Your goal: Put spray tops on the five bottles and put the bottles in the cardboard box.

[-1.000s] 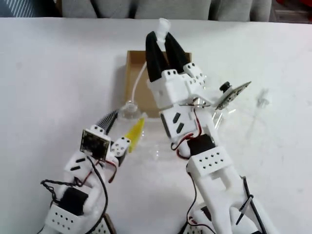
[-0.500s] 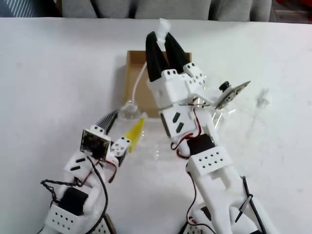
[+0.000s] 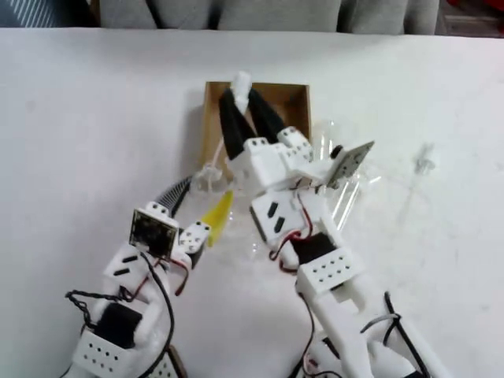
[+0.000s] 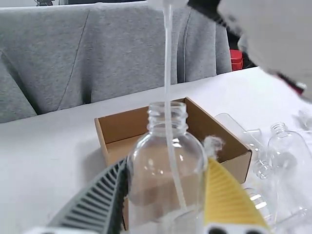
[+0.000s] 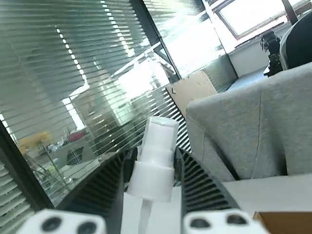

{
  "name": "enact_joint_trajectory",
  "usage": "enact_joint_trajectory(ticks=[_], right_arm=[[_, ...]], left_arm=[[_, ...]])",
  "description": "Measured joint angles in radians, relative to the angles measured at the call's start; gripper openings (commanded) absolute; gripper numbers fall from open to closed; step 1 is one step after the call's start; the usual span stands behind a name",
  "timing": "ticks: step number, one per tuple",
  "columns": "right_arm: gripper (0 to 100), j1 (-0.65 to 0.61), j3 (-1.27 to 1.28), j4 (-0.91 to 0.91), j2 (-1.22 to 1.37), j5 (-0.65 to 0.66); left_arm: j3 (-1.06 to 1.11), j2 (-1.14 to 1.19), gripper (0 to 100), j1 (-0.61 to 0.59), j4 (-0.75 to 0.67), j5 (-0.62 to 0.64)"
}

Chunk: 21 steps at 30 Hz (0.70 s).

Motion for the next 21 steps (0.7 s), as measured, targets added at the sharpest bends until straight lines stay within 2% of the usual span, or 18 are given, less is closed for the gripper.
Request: enact_joint_trajectory(ticks=[11, 18, 21], right_arm=[[1.7, -0.017, 0.055, 0.0, 0.0, 0.003], [2.4, -0.101, 0.097, 0.0, -0.002, 0.172], [9.0, -0.12, 0.101, 0.0, -0.002, 0.242]], left_arm=[[0.0, 0.0, 2, 0.0, 0.0, 0.0], [0.0, 0.0, 2, 0.0, 0.0, 0.003], [0.0, 0.0, 2, 0.0, 0.002, 0.003]])
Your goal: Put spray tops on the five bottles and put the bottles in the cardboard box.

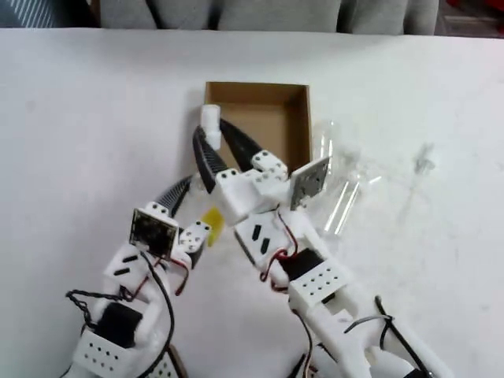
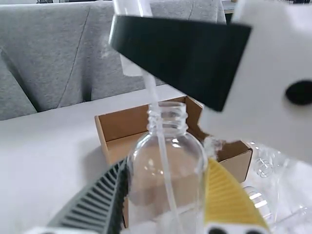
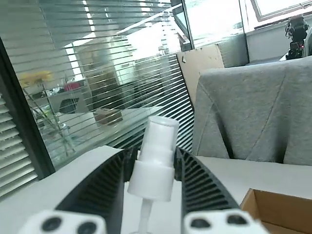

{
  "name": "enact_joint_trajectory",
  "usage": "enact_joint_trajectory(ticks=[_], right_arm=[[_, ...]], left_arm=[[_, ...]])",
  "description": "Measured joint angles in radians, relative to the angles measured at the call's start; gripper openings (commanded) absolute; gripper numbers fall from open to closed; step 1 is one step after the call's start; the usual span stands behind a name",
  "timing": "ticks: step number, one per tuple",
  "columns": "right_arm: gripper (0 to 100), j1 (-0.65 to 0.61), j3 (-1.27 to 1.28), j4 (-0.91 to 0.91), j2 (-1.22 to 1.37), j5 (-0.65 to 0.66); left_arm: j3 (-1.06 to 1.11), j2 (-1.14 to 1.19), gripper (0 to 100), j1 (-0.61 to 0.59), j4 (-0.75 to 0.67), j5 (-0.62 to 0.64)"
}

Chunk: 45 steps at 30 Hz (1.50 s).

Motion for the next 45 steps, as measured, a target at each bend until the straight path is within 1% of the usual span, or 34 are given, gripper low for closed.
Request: enact_joint_trajectory(ticks=[3, 8, 11, 14, 18, 20, 22, 25, 27, 29, 31, 36, 39, 42, 45], right_arm=[[15.2, -0.003, 0.002, 0.0, -0.002, 0.023], [12.8, -0.012, 0.006, 0.037, -0.006, 0.025], [12.9, -0.012, 0.006, 0.1, -0.064, 0.025], [15.3, -0.011, 0.006, 0.233, -0.18, 0.025], [20.7, -0.012, 0.006, 0.477, -0.388, 0.026], [21.0, -0.011, 0.006, 0.591, -0.491, 0.028], [18.3, -0.011, 0.006, 0.678, -0.578, 0.028], [8.6, 0.011, 0.006, 0.743, -0.64, 0.028], [1.4, 0.041, 0.006, 0.755, -0.644, 0.009], [2.8, 0.072, 0.0, 0.756, -0.637, -0.012], [1.9, 0.104, -0.021, 0.756, -0.601, -0.026], [1.7, 0.193, -0.063, 0.756, -0.448, -0.087], [1.7, 0.242, -0.063, 0.764, -0.35, -0.097], [1.7, 0.276, -0.057, 0.766, -0.278, -0.097], [1.8, 0.293, -0.025, 0.766, -0.258, -0.097]], left_arm=[[0.0, 0.0, 2, 0.0, 0.0, 0.0], [0.0, 0.0, 2, 0.0, 0.0, -0.002], [0.0, 0.0, 2, 0.0, 0.0, -0.002], [0.0, 0.0, 2, 0.0, 0.0, -0.002], [0.0, 0.0, 2, 0.0, 0.0, -0.002], [0.0, 0.0, 2, 0.0, 0.0, -0.002], [0.0, 0.0, 2, 0.0, 0.0, -0.002], [0.0, 0.0, 2, 0.0, 0.0, -0.002], [0.0, 0.0, 2, 0.0, 0.0, -0.002], [0.0, 0.0, 2, 0.0, 0.0, -0.002], [0.0, 0.0, 2, 0.0, 0.0, -0.002], [0.0, 0.0, 2, -0.006, 0.0, -0.002], [0.0, 0.0, 2, -0.048, 0.0, -0.003], [0.0, 0.0, 2, -0.057, -0.003, -0.003], [0.0, 0.0, 2, -0.061, -0.006, -0.003]])
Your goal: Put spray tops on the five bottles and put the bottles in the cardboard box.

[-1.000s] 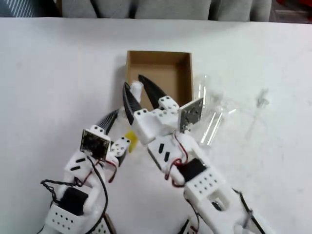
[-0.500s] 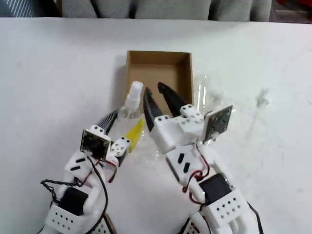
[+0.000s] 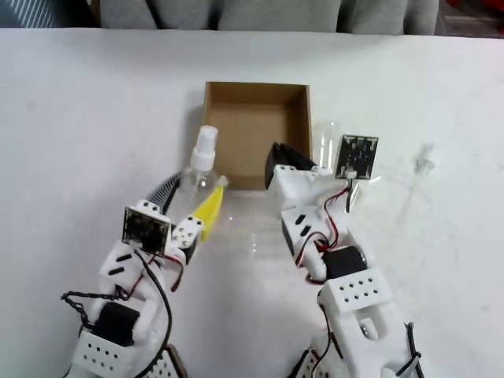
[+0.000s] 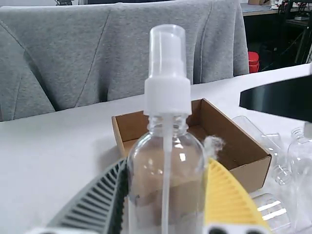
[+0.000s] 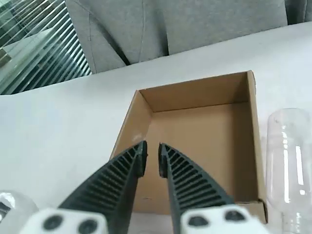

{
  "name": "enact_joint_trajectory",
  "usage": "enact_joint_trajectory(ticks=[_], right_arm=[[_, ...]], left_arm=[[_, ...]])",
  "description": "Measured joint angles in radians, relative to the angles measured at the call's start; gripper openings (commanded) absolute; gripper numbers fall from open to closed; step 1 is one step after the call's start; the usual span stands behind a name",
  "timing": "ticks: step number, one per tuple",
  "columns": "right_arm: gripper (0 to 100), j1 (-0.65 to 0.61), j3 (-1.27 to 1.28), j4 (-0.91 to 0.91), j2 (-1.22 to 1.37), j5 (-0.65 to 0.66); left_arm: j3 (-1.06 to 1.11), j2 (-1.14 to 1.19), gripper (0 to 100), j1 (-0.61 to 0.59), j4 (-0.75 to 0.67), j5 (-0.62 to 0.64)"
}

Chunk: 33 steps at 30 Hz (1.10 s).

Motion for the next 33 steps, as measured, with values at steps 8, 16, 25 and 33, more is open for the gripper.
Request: enact_joint_trajectory(ticks=[8, 16, 25, 33], right_arm=[[1.9, -0.015, 0.058, 0.006, 0.002, 0.0], [1.7, -0.015, 0.06, 0.006, 0.002, 0.0], [1.7, -0.035, 0.078, 0.006, 0.002, 0.0], [1.7, -0.035, 0.078, 0.006, 0.002, 0.0]], left_arm=[[0.0, 0.0, 2, -0.1, -0.236, 0.061], [-0.043, 0.0, 2, -0.112, -0.261, 0.126], [-0.25, 0.319, 2, -0.115, -0.358, 0.129], [-0.503, 0.862, 2, -0.115, -0.545, 0.23]])
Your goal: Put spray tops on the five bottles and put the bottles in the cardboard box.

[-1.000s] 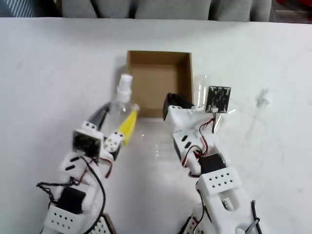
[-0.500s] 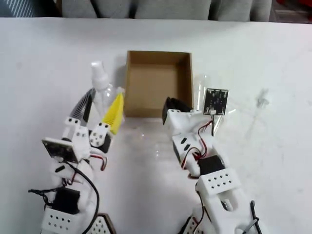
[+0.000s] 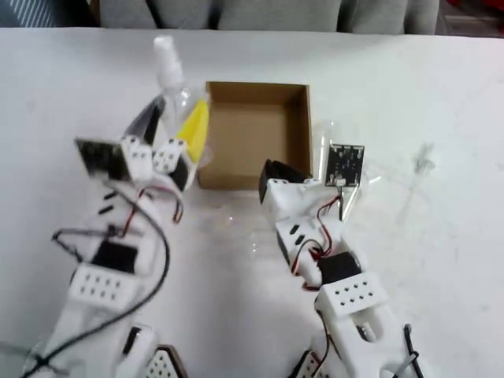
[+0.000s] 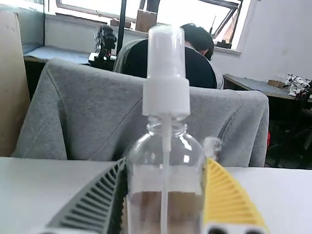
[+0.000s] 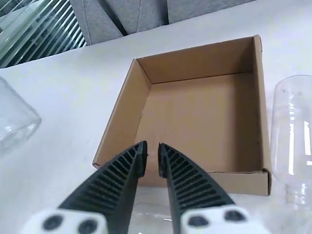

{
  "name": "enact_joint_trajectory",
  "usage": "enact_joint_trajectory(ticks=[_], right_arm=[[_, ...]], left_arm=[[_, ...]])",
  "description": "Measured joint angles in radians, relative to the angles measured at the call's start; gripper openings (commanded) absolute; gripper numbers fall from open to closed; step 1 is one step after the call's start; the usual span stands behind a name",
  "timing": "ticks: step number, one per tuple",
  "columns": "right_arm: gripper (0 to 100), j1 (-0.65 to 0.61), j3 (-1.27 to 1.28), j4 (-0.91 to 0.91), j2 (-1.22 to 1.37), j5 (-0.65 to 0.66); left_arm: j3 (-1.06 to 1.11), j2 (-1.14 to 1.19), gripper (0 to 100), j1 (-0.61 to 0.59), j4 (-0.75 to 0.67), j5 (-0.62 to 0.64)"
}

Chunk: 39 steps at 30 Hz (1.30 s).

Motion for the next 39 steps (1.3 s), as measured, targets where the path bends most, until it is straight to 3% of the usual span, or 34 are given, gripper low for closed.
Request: enact_joint_trajectory(ticks=[8, 13, 17, 20, 28, 39], right_arm=[[1.8, -0.038, 0.043, 0.0, -0.063, -0.002], [2.0, -0.16, 0.149, 0.0, -0.23, -0.002], [2.0, -0.178, 0.218, -0.005, -0.37, -0.002], [1.8, -0.18, 0.281, -0.064, -0.44, -0.002], [1.7, -0.183, 0.331, -0.166, -0.477, -0.002], [1.7, -0.186, 0.331, -0.167, -0.477, -0.002]], left_arm=[[-0.107, 0.353, 2, 0.003, -0.166, 0.054], [-0.143, 0.422, 2, 0.083, -0.187, 0.057], [-0.144, 0.423, 2, 0.161, -0.186, 0.057], [-0.173, 0.423, 2, 0.184, -0.133, 0.057], [-0.233, 0.273, 2, 0.199, 0.189, 0.057], [-0.233, 0.235, 2, 0.195, 0.272, 0.057]])
